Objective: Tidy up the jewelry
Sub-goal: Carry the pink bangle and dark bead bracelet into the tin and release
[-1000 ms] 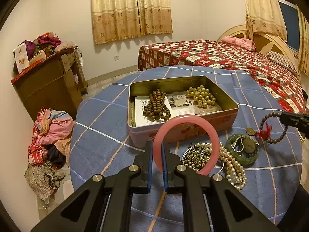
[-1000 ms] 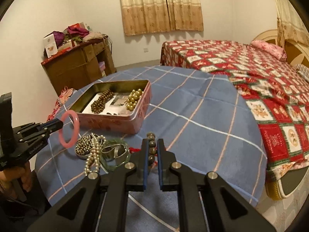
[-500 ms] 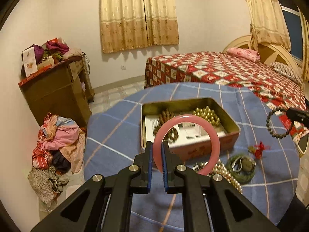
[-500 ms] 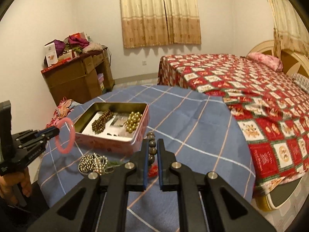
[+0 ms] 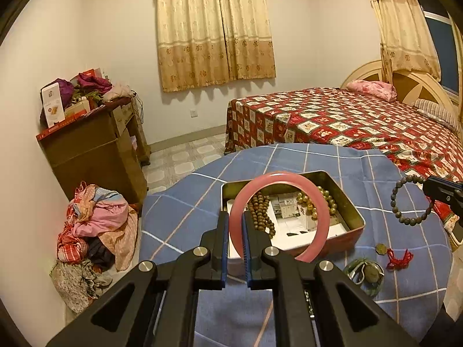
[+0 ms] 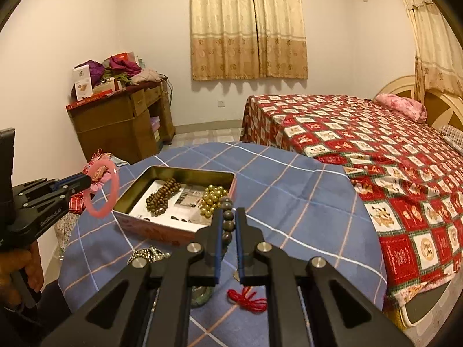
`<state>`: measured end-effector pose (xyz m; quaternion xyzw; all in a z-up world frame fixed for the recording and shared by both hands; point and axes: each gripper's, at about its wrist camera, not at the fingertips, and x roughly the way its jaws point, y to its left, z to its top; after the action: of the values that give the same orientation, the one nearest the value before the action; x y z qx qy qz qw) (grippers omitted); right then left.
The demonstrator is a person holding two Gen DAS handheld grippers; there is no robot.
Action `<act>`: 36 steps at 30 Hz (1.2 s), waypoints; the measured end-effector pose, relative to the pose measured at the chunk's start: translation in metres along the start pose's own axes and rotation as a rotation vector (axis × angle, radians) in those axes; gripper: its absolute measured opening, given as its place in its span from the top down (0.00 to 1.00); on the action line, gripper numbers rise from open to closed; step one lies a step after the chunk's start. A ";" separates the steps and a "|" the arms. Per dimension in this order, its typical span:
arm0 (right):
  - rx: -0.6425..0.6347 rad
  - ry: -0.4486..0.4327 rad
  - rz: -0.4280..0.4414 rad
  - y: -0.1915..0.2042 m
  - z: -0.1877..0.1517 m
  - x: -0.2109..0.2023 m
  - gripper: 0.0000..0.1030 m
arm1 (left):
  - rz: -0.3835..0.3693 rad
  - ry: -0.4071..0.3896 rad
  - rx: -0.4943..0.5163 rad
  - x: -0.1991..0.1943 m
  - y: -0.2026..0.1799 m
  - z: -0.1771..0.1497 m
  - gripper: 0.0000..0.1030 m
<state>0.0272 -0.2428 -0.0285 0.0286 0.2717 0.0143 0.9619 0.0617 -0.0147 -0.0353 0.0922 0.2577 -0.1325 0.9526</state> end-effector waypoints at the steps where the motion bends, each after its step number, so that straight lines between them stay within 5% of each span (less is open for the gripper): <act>1: -0.001 -0.002 0.000 0.001 0.001 0.001 0.90 | 0.004 -0.001 0.001 0.001 0.000 0.001 0.92; 36: -0.121 0.023 -0.014 0.033 0.039 0.084 0.90 | 0.109 0.070 0.062 0.093 0.002 0.034 0.92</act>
<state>0.1192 -0.2080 -0.0371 -0.0319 0.2817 0.0242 0.9587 0.1554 -0.0400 -0.0543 0.1400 0.2814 -0.0849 0.9455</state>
